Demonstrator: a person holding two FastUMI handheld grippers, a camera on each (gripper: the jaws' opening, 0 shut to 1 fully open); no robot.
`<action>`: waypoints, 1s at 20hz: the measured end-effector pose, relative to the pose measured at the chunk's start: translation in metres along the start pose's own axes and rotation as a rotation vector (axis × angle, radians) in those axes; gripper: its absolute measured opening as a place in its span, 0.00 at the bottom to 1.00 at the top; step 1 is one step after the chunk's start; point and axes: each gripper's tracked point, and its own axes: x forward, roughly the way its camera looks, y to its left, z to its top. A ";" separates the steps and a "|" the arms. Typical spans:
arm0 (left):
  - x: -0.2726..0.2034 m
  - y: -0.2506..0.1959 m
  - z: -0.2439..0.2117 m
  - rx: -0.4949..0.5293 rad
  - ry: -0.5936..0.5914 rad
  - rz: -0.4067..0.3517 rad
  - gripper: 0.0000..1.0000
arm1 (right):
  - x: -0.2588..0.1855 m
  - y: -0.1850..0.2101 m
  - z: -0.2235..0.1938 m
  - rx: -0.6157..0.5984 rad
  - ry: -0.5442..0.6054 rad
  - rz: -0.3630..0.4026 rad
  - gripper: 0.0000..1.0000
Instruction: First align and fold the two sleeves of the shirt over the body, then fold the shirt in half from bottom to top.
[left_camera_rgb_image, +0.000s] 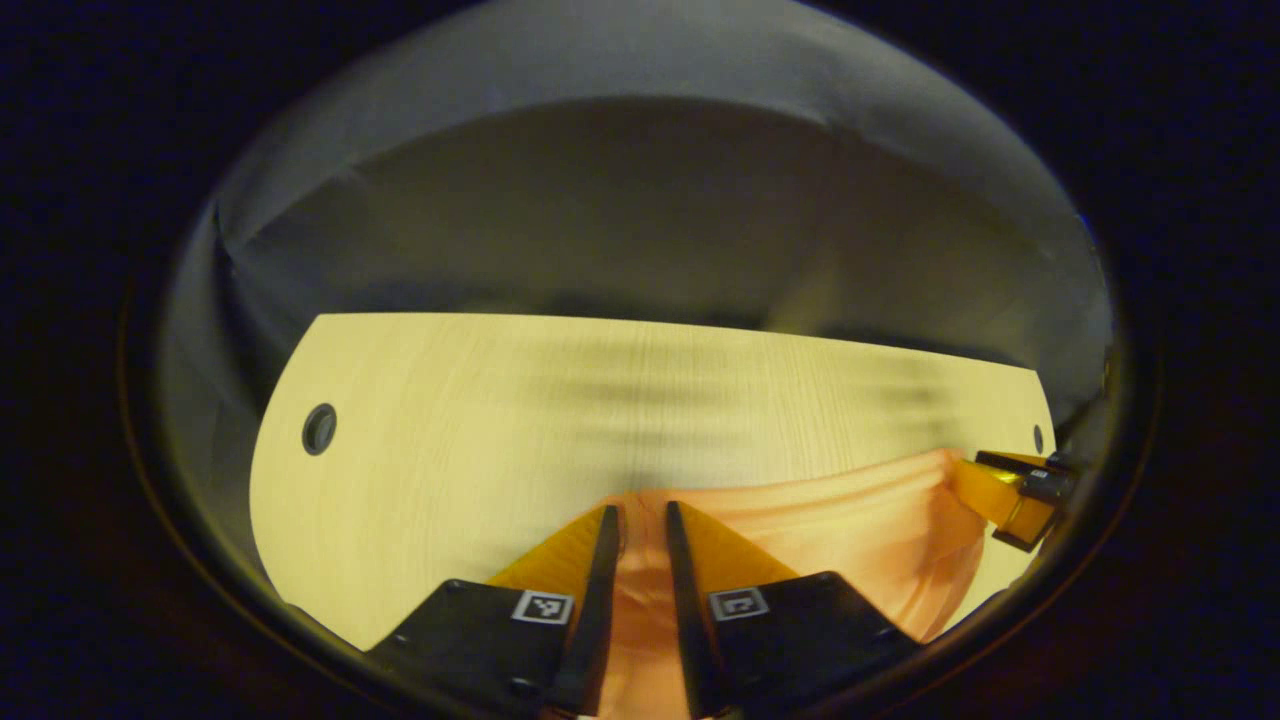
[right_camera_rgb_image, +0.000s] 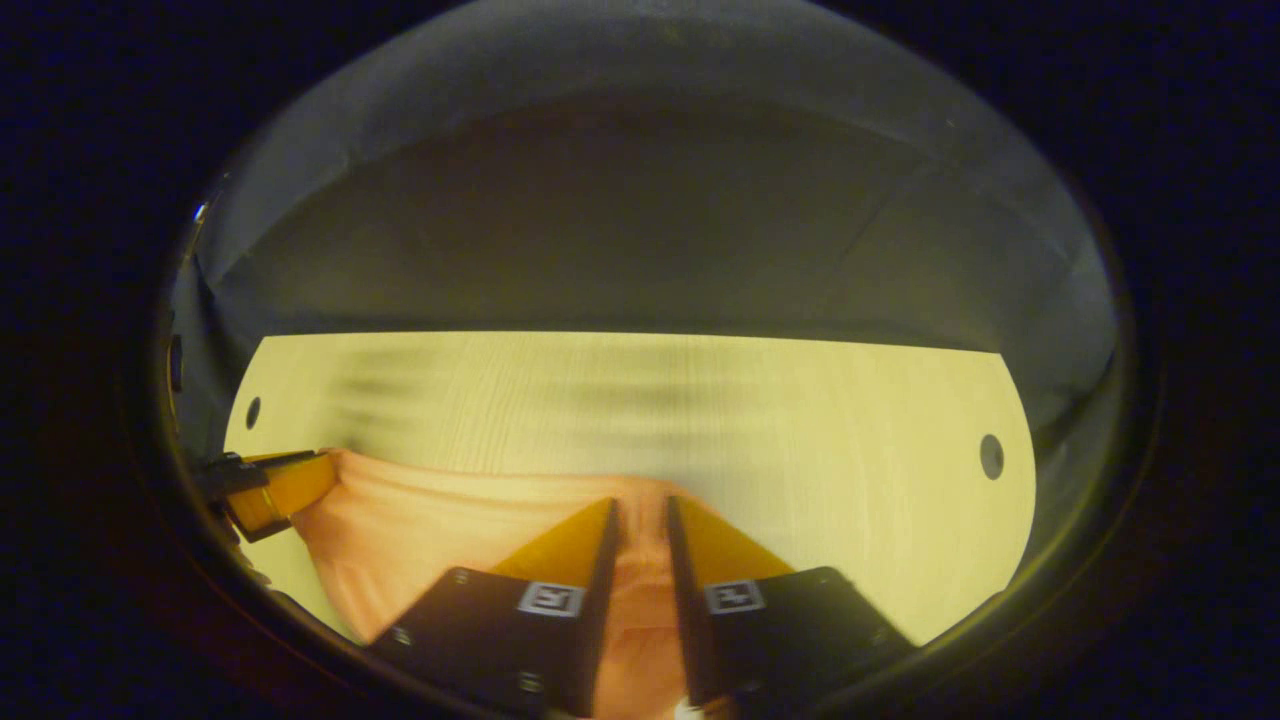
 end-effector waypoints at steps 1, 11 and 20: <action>-0.002 -0.002 0.003 0.005 -0.006 -0.002 0.47 | -0.004 -0.001 0.003 0.006 -0.004 0.002 0.62; -0.107 -0.022 0.037 0.002 -0.203 -0.083 0.88 | -0.106 0.002 0.032 0.024 -0.213 0.030 0.62; -0.337 -0.037 0.050 0.034 -0.476 -0.149 0.88 | -0.286 0.012 0.022 0.002 -0.472 0.035 0.62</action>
